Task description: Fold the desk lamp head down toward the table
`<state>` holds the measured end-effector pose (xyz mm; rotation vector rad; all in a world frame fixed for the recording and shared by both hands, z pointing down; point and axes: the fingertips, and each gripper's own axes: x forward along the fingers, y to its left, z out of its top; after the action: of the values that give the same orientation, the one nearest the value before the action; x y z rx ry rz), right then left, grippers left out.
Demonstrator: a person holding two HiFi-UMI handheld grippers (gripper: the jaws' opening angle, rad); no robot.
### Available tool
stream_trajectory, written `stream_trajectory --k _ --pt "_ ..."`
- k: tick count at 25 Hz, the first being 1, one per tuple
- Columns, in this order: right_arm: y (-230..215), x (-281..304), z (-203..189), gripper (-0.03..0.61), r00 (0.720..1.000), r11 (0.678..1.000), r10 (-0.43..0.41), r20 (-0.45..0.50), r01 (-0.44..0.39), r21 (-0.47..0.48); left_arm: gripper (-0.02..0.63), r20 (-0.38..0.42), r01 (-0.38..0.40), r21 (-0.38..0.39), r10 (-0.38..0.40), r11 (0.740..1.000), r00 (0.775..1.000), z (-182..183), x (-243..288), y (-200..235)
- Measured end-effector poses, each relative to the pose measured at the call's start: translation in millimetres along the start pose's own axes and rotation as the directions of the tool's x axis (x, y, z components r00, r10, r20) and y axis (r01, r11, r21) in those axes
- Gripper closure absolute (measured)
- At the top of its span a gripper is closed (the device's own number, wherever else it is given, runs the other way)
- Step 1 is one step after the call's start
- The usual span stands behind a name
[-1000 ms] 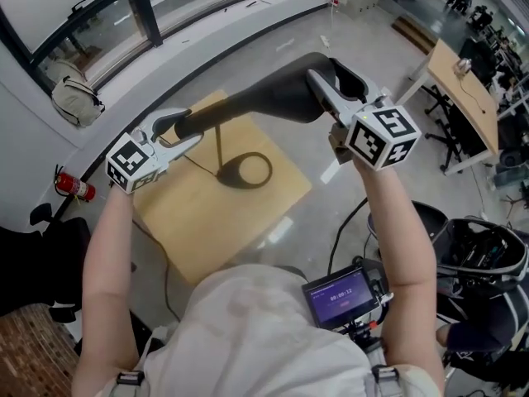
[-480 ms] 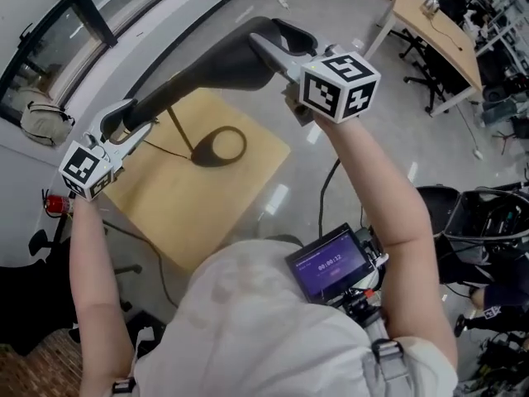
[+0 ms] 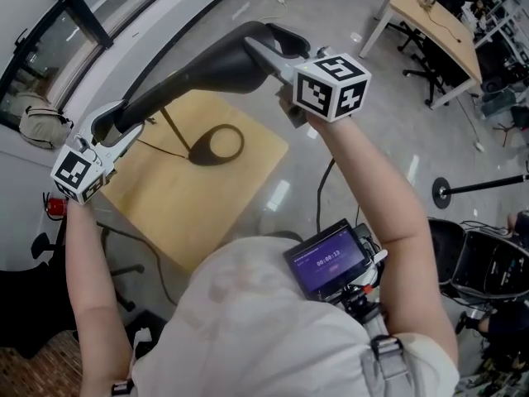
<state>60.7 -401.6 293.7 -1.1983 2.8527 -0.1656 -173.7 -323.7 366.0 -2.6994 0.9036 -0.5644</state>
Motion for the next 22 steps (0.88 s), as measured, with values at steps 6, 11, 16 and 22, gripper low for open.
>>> stream_trajectory --k 6,11,16,22 --pt "2 0 -17 0.373 1.0 0.999 -0.003 -0.008 0.003 0.04 0.387 -0.008 0.006 0.026 -0.006 1.0 1.0 -1 -8 -1" --pt "-9 1 -26 0.373 1.0 0.997 -0.002 -0.012 0.003 0.077 0.387 -0.016 0.013 0.037 -0.012 0.999 1.0 3 -2 2" --pt "-9 -1 -42 0.371 1.0 0.993 0.005 -0.01 -0.003 0.115 0.387 -0.029 0.019 0.062 -0.017 0.998 0.999 1 -6 0" --pt "-17 -1 -50 0.371 1.0 0.988 0.011 -0.004 -0.01 0.155 0.387 -0.044 0.029 0.077 -0.025 0.997 0.999 7 -3 2"
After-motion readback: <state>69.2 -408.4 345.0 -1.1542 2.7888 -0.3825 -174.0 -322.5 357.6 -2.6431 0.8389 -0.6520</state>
